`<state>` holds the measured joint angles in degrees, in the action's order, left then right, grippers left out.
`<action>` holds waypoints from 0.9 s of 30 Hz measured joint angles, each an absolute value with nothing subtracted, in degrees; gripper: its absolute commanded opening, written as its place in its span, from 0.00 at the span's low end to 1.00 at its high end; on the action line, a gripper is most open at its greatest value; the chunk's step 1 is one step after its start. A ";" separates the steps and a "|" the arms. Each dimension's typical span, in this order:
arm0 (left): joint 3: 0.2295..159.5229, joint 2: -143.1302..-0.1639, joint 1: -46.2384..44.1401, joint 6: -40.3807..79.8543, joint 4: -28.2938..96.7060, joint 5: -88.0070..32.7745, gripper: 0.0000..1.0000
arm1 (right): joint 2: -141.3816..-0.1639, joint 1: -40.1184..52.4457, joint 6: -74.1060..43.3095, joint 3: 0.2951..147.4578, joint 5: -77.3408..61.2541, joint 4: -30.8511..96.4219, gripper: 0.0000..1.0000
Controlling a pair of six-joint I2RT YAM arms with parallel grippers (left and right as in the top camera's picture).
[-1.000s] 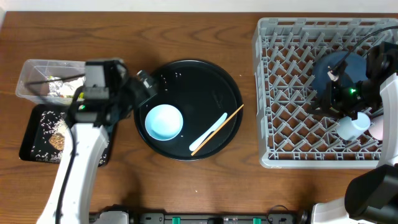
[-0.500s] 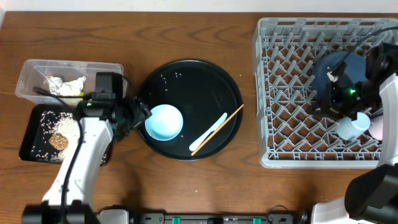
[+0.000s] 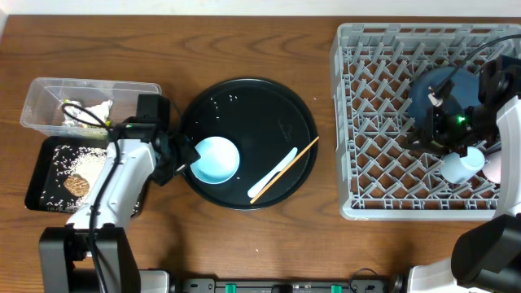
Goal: Sort waste into correct bins and load items into the dishwasher rack
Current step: 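Grasp the light-blue bowl rim with the left gripper and lift it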
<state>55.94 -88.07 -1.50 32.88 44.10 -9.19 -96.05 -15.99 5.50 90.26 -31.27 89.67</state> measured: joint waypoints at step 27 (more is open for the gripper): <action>51.86 -89.93 -7.68 30.06 39.22 -8.67 0.14 | -96.05 -15.99 5.52 89.49 -31.27 89.38 0.01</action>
<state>51.86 -89.93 -7.68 30.06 39.22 -8.67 -96.05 -15.99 5.52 89.49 -31.27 89.38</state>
